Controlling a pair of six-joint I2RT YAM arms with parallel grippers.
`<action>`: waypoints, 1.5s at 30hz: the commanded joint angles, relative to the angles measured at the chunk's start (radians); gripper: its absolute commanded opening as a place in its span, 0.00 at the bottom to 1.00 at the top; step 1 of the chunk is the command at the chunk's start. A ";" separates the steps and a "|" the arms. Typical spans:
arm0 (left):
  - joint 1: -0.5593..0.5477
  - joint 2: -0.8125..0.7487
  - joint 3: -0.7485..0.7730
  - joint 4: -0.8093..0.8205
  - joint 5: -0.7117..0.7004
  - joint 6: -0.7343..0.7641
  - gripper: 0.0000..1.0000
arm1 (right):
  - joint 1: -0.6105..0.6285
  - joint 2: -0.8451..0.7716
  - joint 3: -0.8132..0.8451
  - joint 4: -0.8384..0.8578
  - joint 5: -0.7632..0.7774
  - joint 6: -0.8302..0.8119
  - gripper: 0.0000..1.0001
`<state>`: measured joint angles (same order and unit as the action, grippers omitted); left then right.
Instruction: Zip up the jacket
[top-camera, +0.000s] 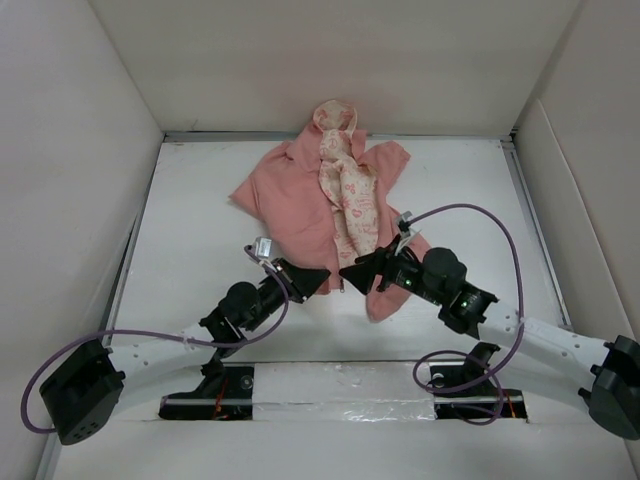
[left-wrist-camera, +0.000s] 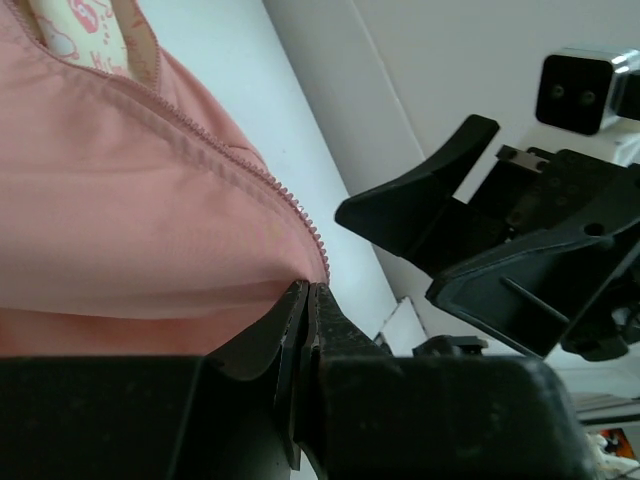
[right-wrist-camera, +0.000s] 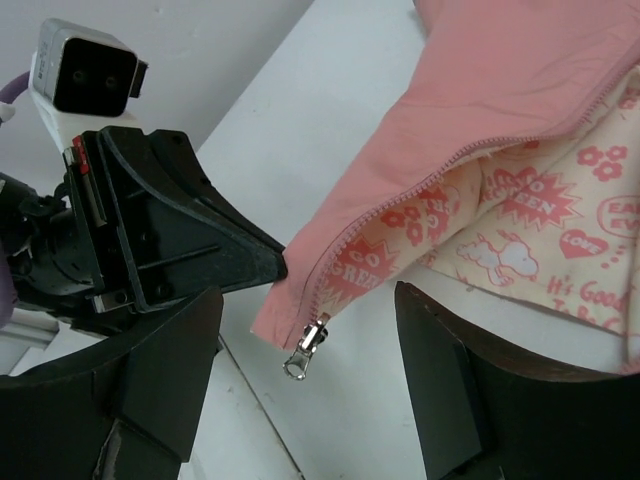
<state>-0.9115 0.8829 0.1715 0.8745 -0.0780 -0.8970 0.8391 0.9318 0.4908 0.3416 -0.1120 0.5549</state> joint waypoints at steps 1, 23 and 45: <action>0.003 -0.022 -0.018 0.164 0.060 -0.037 0.00 | 0.005 0.028 0.009 0.100 -0.040 0.010 0.75; 0.022 -0.119 -0.079 0.184 0.066 -0.071 0.00 | 0.005 0.171 -0.009 0.324 -0.218 0.074 0.48; 0.022 -0.134 -0.050 0.067 0.156 -0.031 0.32 | -0.060 0.150 0.037 0.231 -0.282 0.128 0.00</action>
<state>-0.8925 0.7807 0.0917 0.9321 0.0429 -0.9482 0.7933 1.1069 0.4805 0.5671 -0.3607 0.6708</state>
